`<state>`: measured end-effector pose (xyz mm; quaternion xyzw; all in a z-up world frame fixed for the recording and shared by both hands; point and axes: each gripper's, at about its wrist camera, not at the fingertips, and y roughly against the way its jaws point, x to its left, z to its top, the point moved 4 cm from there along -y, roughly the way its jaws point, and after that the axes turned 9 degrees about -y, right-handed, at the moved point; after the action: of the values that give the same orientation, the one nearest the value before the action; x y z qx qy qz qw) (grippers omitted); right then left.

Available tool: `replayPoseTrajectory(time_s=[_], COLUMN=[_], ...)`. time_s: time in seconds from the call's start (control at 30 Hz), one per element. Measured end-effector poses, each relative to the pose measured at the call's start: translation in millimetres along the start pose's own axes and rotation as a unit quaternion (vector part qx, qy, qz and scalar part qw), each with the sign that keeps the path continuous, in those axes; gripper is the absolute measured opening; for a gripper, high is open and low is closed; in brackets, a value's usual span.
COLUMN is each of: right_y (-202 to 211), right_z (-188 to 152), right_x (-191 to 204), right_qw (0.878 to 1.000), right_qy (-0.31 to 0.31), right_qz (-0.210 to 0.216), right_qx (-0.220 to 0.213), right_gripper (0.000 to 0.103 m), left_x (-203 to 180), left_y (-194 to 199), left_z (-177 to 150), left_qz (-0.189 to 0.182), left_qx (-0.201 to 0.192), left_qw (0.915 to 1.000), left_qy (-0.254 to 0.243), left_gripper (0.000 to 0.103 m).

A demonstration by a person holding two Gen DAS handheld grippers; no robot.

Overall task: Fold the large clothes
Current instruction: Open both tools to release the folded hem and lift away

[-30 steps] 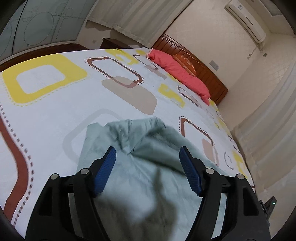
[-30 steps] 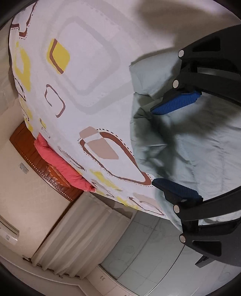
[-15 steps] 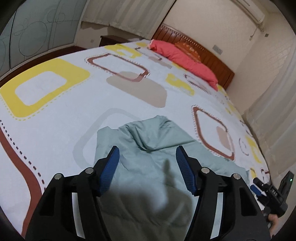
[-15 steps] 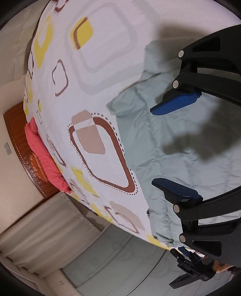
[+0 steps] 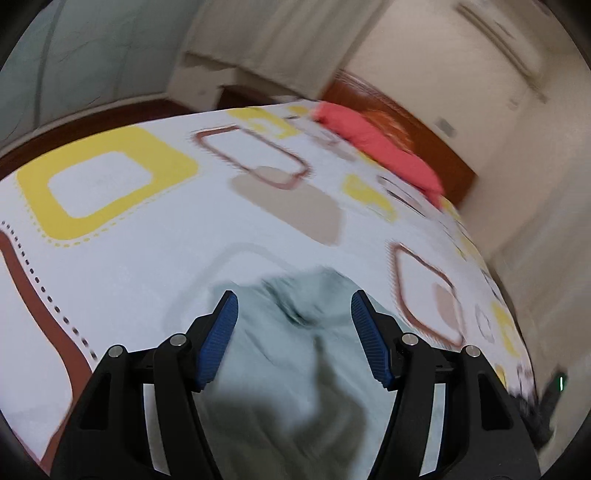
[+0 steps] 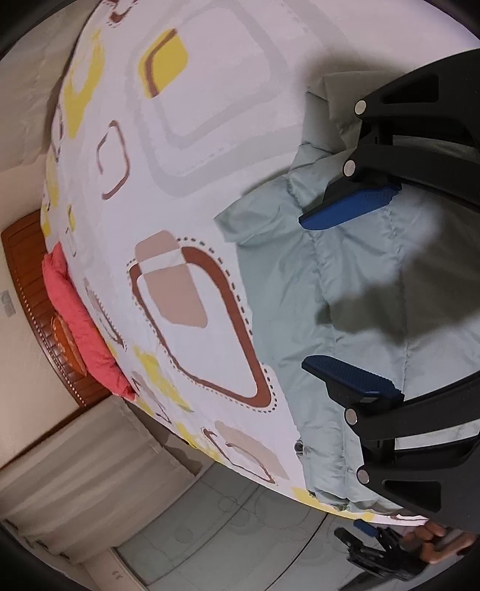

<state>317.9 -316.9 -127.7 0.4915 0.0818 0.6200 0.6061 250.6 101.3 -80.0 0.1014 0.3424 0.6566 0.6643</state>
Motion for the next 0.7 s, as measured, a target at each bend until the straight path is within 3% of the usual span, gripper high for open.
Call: replayPoseTrajectory(time_s=[0.1,0.2,0.43,0.57,0.7], right_y=[-4,-8,-15,-9,-10], right_z=[-1,-1,-1,1,3], right_x=[4,1,-7,-4,-2], right_qw=[1.0,1.0,1.0,1.0,1.0], right_qy=[0.008,0.002,-0.008,-0.006,0.0], right_qz=[0.001,-0.002,-0.007,-0.001,-0.004], right_qx=[0.006,0.008,0.01,0.0,-0.005], right_gripper=[0.07,0.07,0.07,0.07,0.07], left_x=[-15,-7,19,24,1], left_y=[-15,-37,-67,-45,-33], left_z=[-17,-20,7,7,5], left_qz=[-0.015,0.003,0.055,0.041,0.016], left_qx=[0.046,0.067,0.061,0.04,0.015], left_qw=[0.9983,0.9977,0.9965,0.9965,0.9991], left_qy=[-0.034,-0.015,0.015,0.061,0.036], left_gripper=[0.063,0.062,0.062,0.062,0.062])
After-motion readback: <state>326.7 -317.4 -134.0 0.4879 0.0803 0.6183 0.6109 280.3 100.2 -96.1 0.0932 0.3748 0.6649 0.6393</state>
